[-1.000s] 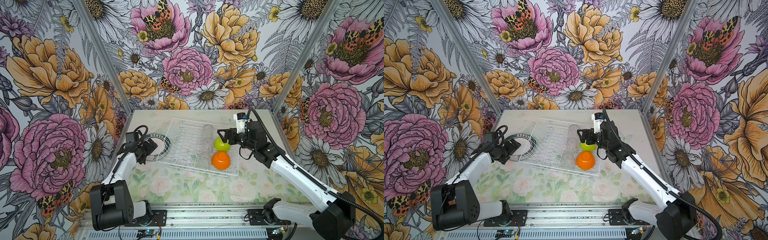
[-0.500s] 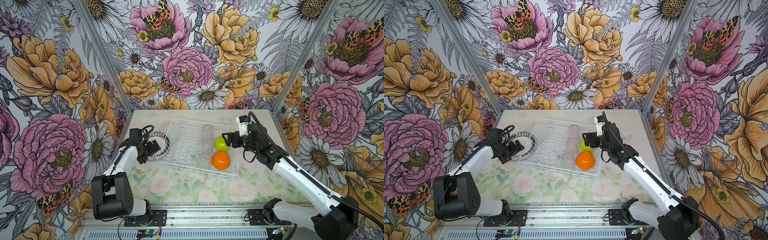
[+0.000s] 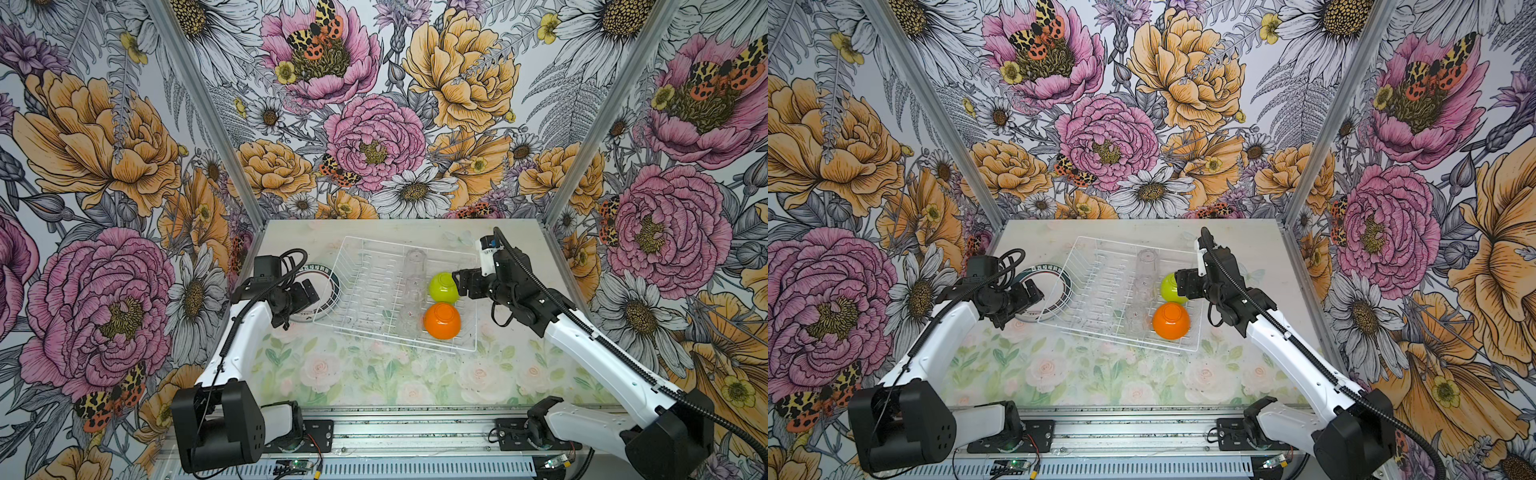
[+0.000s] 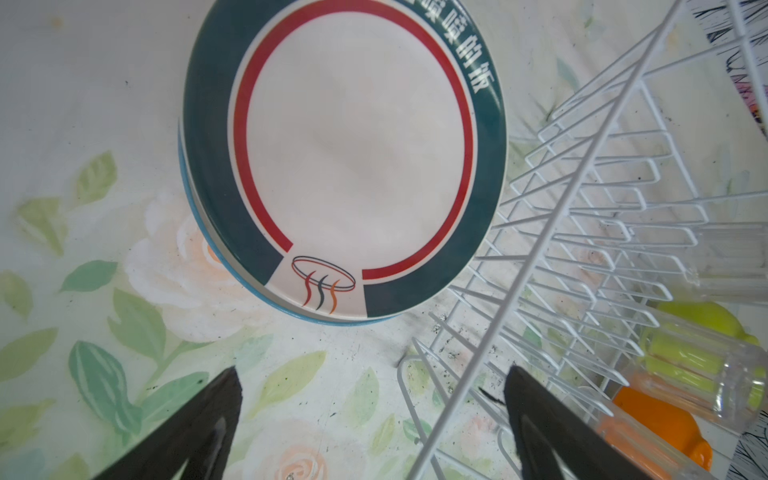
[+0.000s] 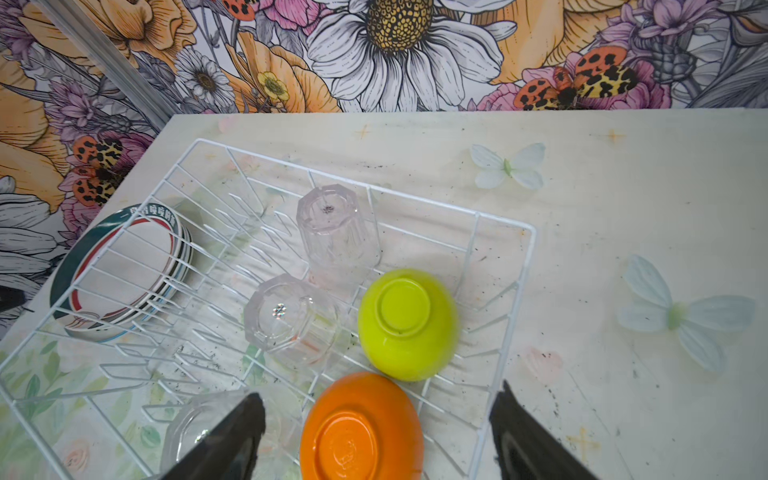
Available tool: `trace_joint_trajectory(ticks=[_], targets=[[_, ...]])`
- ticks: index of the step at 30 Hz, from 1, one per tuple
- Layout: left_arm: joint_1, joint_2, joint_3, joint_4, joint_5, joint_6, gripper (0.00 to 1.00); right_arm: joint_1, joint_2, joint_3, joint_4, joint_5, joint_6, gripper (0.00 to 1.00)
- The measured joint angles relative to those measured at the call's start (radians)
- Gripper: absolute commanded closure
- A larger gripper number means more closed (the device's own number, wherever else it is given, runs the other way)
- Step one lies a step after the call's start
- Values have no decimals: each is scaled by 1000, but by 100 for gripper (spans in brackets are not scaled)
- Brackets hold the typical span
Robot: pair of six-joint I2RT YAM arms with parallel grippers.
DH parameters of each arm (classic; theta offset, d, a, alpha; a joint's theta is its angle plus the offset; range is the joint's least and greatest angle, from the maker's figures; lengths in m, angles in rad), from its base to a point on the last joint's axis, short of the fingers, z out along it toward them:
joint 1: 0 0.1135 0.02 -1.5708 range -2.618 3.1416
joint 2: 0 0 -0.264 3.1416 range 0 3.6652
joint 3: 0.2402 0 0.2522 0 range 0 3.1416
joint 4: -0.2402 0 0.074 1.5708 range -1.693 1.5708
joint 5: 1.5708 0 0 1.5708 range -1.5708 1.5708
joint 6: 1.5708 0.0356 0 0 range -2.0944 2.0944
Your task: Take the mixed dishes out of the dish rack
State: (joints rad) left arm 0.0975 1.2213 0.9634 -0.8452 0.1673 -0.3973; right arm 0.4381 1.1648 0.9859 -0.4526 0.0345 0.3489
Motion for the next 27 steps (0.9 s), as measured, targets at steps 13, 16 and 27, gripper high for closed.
trace_joint_trajectory(ticks=[13, 16, 27], targets=[[-275, -254, 5, 170, -69, -151, 1, -74, 146, -1, -63, -10, 63, 32], [-313, -278, -19, 216, -84, -165, 1, -80, 199, -1, -70, -24, 80, 38], [-410, -261, -76, 330, -97, -181, 1, -90, 318, 1, -83, -4, 114, 75]])
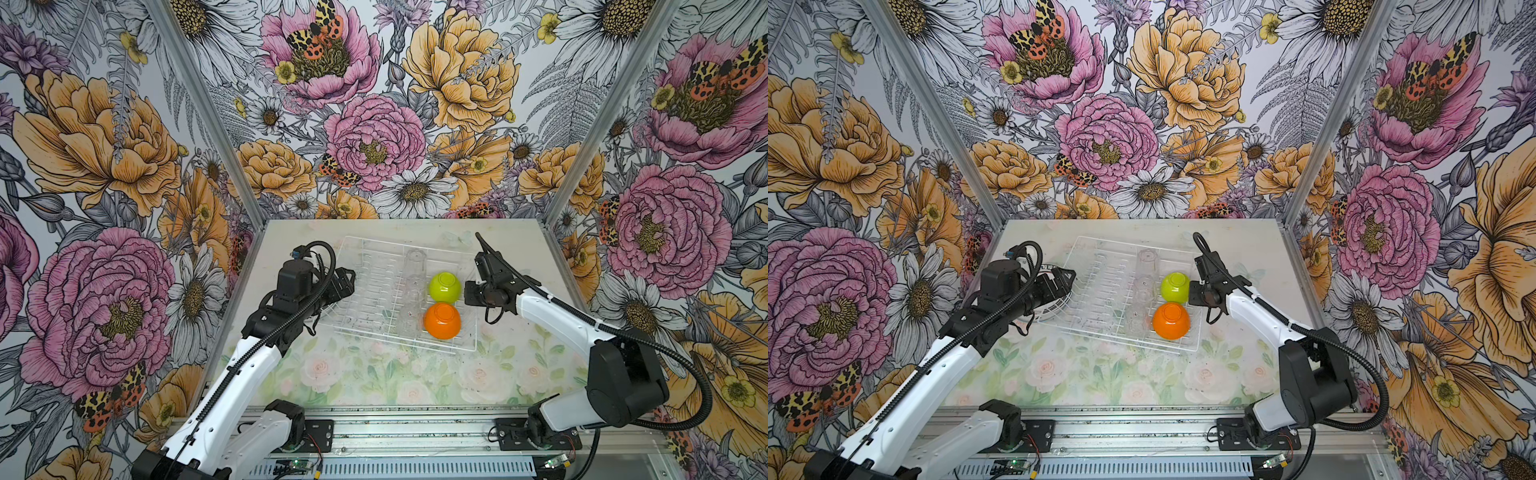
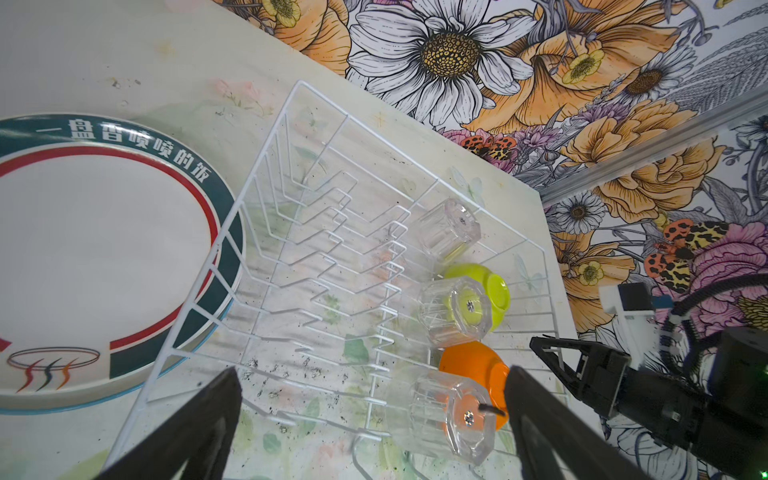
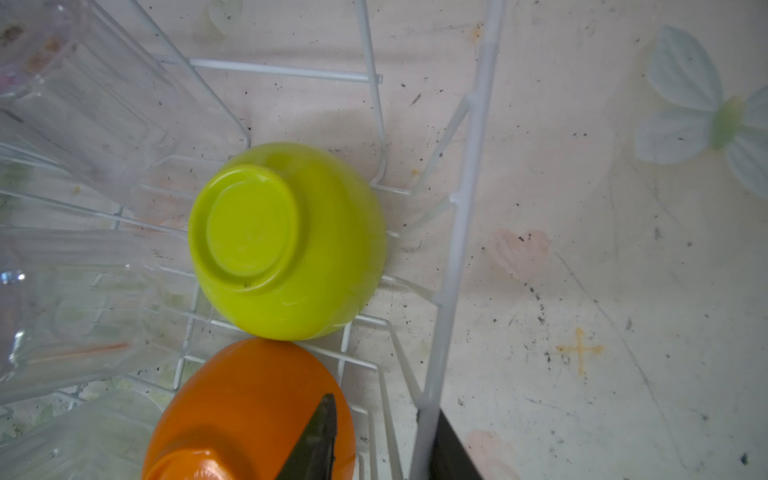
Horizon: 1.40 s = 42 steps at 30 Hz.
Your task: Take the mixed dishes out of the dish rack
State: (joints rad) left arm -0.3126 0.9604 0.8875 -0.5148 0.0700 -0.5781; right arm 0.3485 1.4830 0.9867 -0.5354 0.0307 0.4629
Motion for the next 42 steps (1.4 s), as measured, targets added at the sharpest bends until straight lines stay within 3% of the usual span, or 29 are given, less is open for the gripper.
trace_joint_trajectory(ticks=[3, 5, 8, 20, 22, 35, 38, 42], targets=[[-5, 5, -14, 23, 0, 0, 1, -10, 36, 12, -3, 20, 1, 91], [-8, 4, -31, 41, 0, -1, 1, -18, 52, 32, -2, 36, 49, 95], [-11, 3, -58, 56, 0, -8, 1, -47, 82, 59, 3, -3, 24, 99], [-13, -48, -123, 96, 0, -26, 1, -69, 213, 260, -45, 2, -114, 100], [-13, -51, -127, 102, 1, -26, 1, -69, 228, 293, -55, 11, -134, 95], [-13, -74, -175, 130, 8, -35, 2, -105, 236, 312, -67, 19, -166, 98], [-13, -80, -175, 138, 8, -37, 1, -118, 236, 312, -68, 17, -169, 91], [-13, -80, -175, 150, 8, -38, 1, -131, 238, 311, -64, 95, -195, 57]])
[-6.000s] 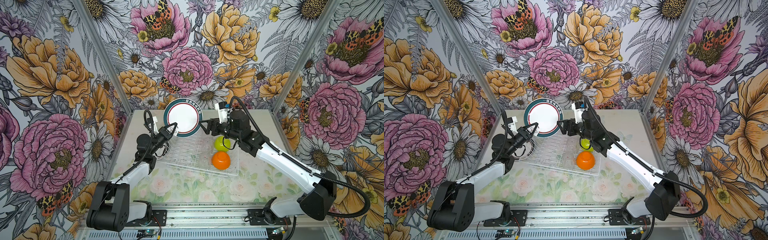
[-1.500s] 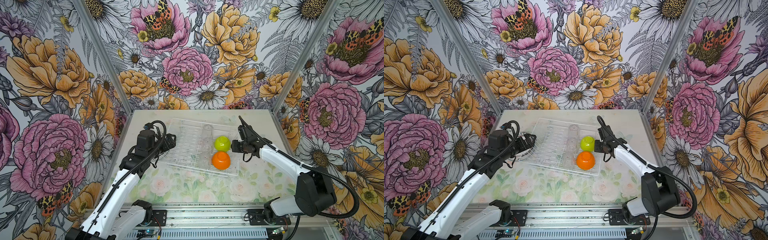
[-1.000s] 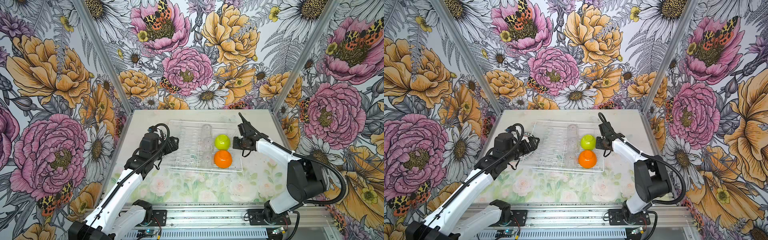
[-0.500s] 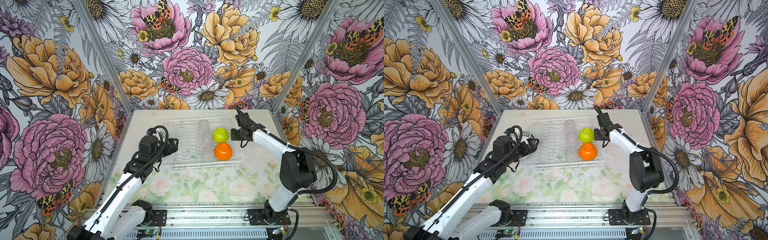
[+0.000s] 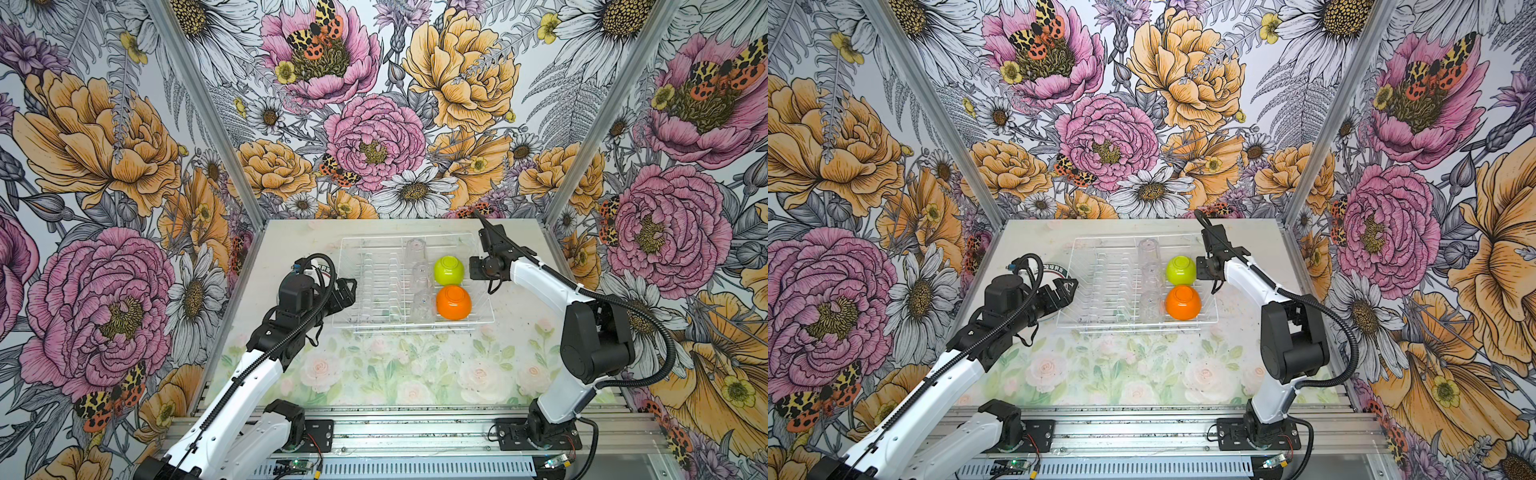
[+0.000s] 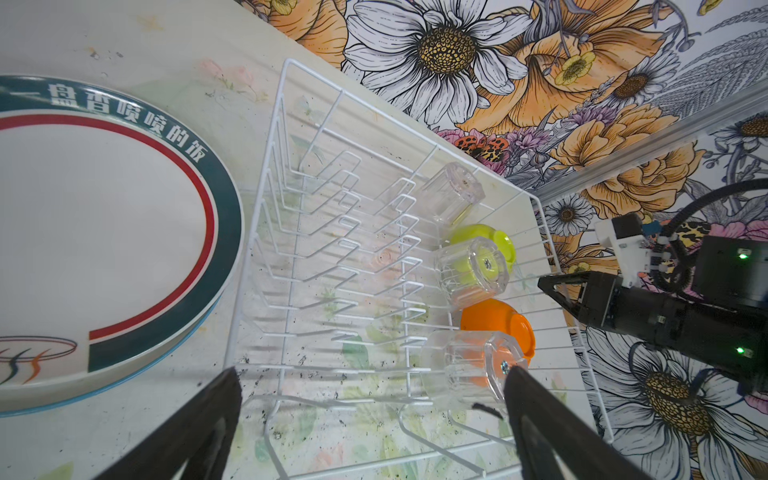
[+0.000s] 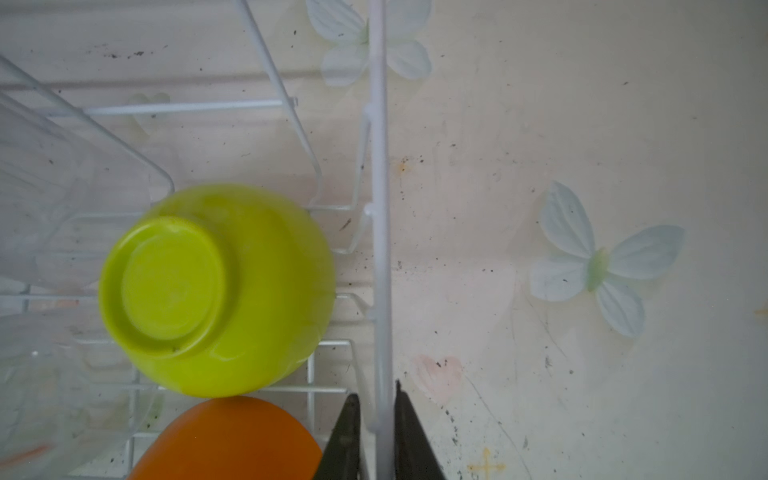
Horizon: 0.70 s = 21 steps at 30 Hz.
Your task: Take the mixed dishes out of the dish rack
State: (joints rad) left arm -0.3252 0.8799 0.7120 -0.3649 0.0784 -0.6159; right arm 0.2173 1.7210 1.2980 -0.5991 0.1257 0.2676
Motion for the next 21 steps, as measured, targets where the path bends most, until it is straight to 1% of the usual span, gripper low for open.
trace_joint_trajectory(ticks=[3, 5, 8, 11, 13, 17, 19, 21], targets=[[0, -2, -3, 7, 1, -1, 1, -17, 0, 0, 5, 39, -18, 44], [0, -2, -6, 8, 3, -7, 1, -22, 0, 0, 5, 50, -24, 39], [0, -5, -6, 8, 9, -7, 1, -23, -7, -2, 5, 58, -23, 36], [0, -17, -6, 8, 14, -7, 1, -21, -55, -21, 5, 53, -13, 34], [0, -29, -6, 10, 16, -8, 1, -19, -111, -46, 5, 34, 3, 33], [0, -50, -6, 11, 20, -14, 1, 8, -251, -114, 5, -57, 62, 30], [0, -56, -6, 14, 22, -16, 1, 55, -306, -141, 5, -98, 93, 27], [-1, -60, -6, 21, 27, -18, 1, 134, -340, -156, 5, -128, 123, 25]])
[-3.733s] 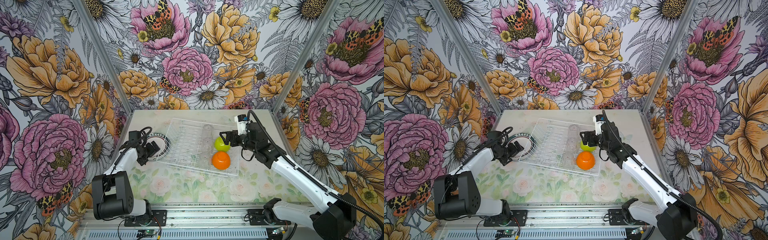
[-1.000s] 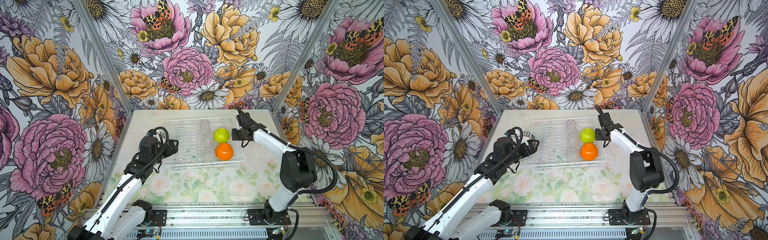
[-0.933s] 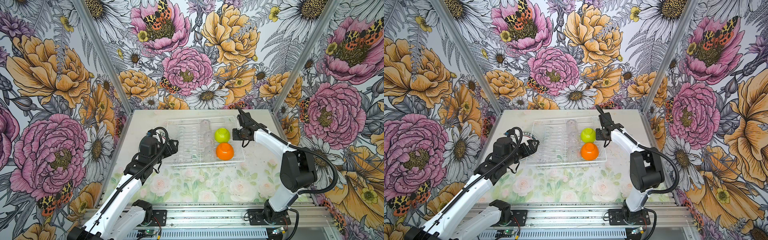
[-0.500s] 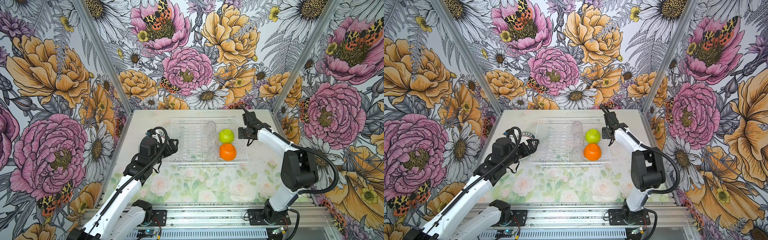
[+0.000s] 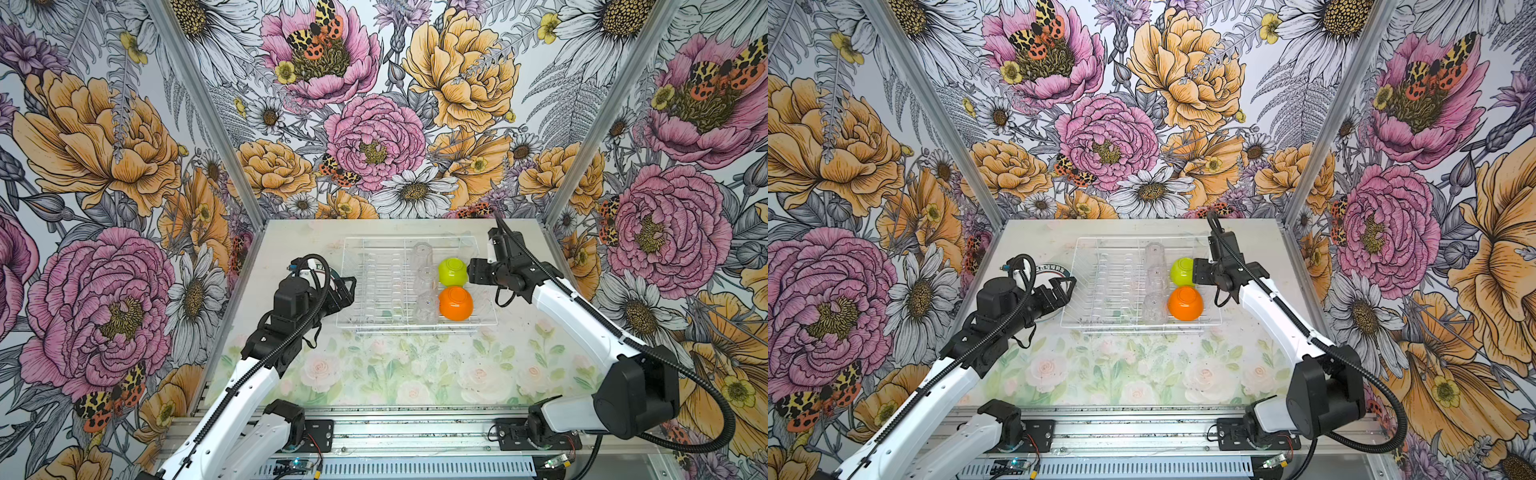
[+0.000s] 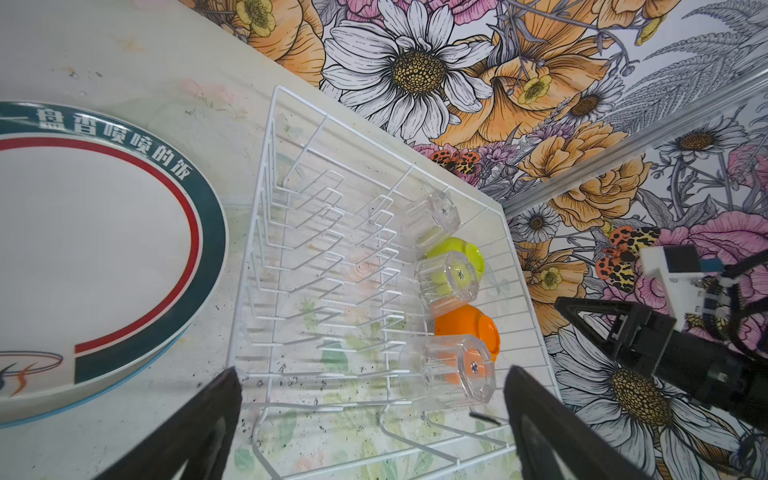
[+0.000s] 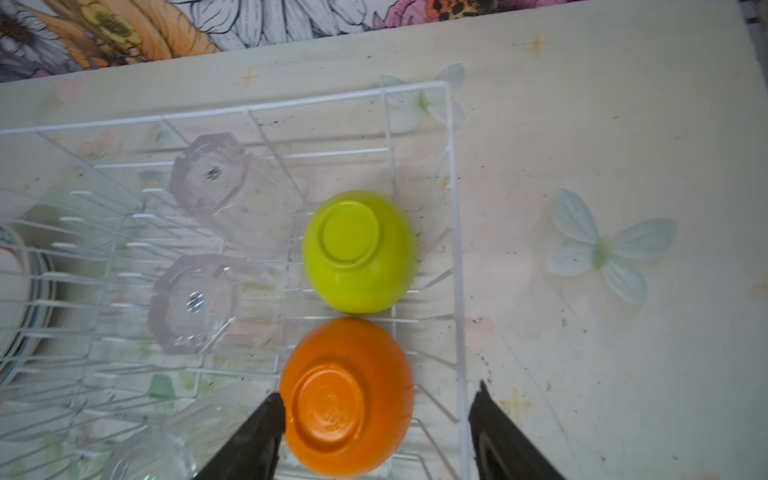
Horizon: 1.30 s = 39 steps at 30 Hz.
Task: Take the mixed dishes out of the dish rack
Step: 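Lower the right gripper onto the clear glass in the rack and close, then lift the glass out of the rack with the right gripper while the left approaches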
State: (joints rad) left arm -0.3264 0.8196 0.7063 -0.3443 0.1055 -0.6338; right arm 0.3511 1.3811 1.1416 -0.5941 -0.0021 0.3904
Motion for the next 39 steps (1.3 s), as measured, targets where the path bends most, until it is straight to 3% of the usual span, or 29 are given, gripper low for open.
trace_joint_trajectory(ticks=[5, 10, 15, 30, 34, 39], targets=[[-2, -1, 0, 26, 31, -8, 1, 188, 0, -1, 0, -61, 68, 21], [-5, 2, 2, 71, 70, -7, 1, 283, 62, 10, 1, -53, 108, 20], [-5, 30, 37, 104, 126, 14, 1, 307, 153, 26, -8, -31, 137, 16], [6, 144, 26, 223, 211, 5, 1, 325, 304, 105, -60, 24, 152, 17], [24, 171, 19, 235, 230, -13, 1, 327, 327, 111, -69, 29, 151, 22], [34, 181, 18, 248, 244, -23, 1, 326, 338, 138, -76, 33, 144, 40]])
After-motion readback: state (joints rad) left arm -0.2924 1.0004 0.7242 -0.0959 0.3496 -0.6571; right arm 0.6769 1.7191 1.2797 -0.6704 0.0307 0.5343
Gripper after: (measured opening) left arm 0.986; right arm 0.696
